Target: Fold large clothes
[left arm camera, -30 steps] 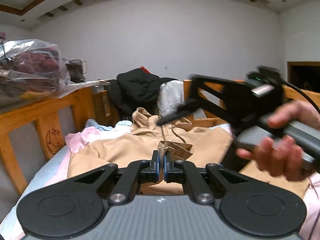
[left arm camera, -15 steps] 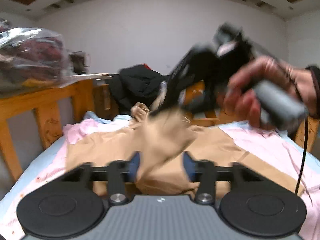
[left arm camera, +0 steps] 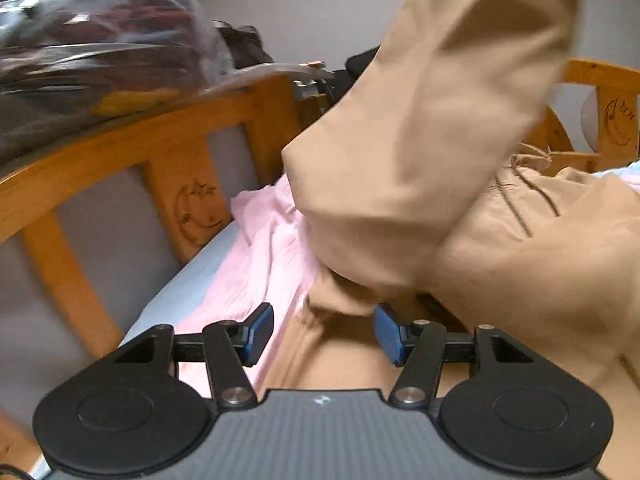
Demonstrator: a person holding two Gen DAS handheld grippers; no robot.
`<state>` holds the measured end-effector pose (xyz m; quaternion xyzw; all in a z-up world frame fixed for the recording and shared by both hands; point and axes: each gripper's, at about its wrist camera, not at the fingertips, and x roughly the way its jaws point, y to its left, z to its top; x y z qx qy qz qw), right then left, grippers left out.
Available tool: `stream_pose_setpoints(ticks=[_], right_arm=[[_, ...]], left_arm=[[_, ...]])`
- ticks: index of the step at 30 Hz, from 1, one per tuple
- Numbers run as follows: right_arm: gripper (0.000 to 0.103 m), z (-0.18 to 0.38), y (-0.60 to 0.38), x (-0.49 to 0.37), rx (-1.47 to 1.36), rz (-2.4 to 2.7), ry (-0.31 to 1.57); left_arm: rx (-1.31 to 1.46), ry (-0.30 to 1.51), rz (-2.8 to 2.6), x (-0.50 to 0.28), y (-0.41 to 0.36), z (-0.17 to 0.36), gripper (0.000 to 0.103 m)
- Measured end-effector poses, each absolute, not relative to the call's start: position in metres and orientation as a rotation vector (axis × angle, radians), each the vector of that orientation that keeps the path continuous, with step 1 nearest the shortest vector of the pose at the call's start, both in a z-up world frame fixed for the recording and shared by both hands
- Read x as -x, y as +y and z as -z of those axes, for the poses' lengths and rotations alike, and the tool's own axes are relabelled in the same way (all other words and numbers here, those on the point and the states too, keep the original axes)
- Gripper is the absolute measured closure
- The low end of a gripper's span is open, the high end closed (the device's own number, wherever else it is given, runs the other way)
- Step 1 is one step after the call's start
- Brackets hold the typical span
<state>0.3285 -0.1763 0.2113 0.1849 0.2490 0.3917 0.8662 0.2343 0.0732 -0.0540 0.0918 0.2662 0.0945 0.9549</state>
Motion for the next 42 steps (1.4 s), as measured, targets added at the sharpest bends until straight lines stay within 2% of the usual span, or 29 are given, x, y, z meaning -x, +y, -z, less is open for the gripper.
stream_pose_setpoints(ticks=[2,3,4,6,7,11,13,15,19,24,27,28,33,35,37,40,42], right_arm=[[0.102,-0.212,-0.19,-0.335,-0.393,-0.792,0.515],[0.102,-0.211,-0.197,-0.338,-0.39,-0.776,0.515],[0.102,-0.209,-0.205,-0.34,-0.384,-0.757,0.516],[0.102,-0.203,-0.22,-0.343,-0.378,-0.723,0.525],[0.102,-0.2,-0.224,-0.347,-0.379,-0.706,0.53],[0.102,-0.177,-0.25,-0.359,-0.417,-0.642,0.571],[0.102,-0.165,-0.258,-0.367,-0.444,-0.613,0.599],[0.102,-0.159,-0.266,-0.373,-0.468,-0.597,0.612],[0.102,-0.161,-0.267,-0.377,-0.481,-0.598,0.599],[0.102,-0.178,-0.263,-0.383,-0.477,-0.606,0.574],[0.102,-0.19,-0.258,-0.387,-0.46,-0.609,0.555],[0.102,-0.194,-0.255,-0.389,-0.46,-0.614,0.548],[0.102,-0.209,-0.241,-0.395,-0.446,-0.642,0.527],[0.102,-0.215,-0.234,-0.394,-0.438,-0.661,0.519],[0.102,-0.22,-0.228,-0.393,-0.428,-0.671,0.507],[0.102,-0.227,-0.222,-0.392,-0.419,-0.672,0.493],[0.102,-0.232,-0.22,-0.394,-0.416,-0.667,0.488]], left_arm=[[-0.251,0.529,-0.186,-0.256,0.068,0.058,0.047],[-0.283,0.525,-0.178,-0.264,0.065,0.06,0.054],[-0.303,0.522,-0.176,-0.272,0.062,0.06,0.066],[-0.3,0.513,-0.181,-0.281,0.062,0.058,0.08],[-0.289,0.507,-0.191,-0.284,0.063,0.058,0.082],[-0.23,0.52,-0.091,-0.274,0.071,0.059,0.079],[-0.289,0.503,-0.029,-0.26,0.068,0.065,0.054],[-0.398,0.479,-0.017,-0.25,0.06,0.074,0.046],[-0.58,0.5,-0.061,-0.269,0.04,0.088,0.046],[-0.667,0.504,0.004,-0.282,0.026,0.085,0.045],[-0.598,0.473,0.049,-0.266,0.033,0.076,0.033],[-0.575,0.46,0.056,-0.26,0.036,0.074,0.032],[-0.55,0.405,0.054,-0.24,0.042,0.072,0.029],[-0.589,0.411,0.029,-0.249,0.035,0.076,0.033],[-0.606,0.435,0.021,-0.26,0.027,0.077,0.047],[-0.659,0.406,0.067,-0.26,0.012,0.076,0.048],[-0.673,0.39,0.065,-0.255,0.007,0.075,0.045]])
